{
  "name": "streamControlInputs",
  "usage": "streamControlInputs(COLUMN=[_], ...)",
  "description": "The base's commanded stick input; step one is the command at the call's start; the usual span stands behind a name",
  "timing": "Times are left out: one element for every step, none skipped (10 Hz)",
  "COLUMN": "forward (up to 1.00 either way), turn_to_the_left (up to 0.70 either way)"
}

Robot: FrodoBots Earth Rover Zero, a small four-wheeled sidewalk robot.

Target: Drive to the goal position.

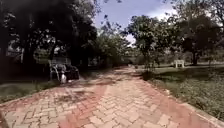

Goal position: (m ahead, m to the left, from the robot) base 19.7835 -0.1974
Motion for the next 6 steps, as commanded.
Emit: streamControlInputs(forward=[0.70,0.70,0.70,0.70,0.70,0.70], turn_to_the_left=[-0.11,0.00,0.00,-0.03,-0.09,-0.35])
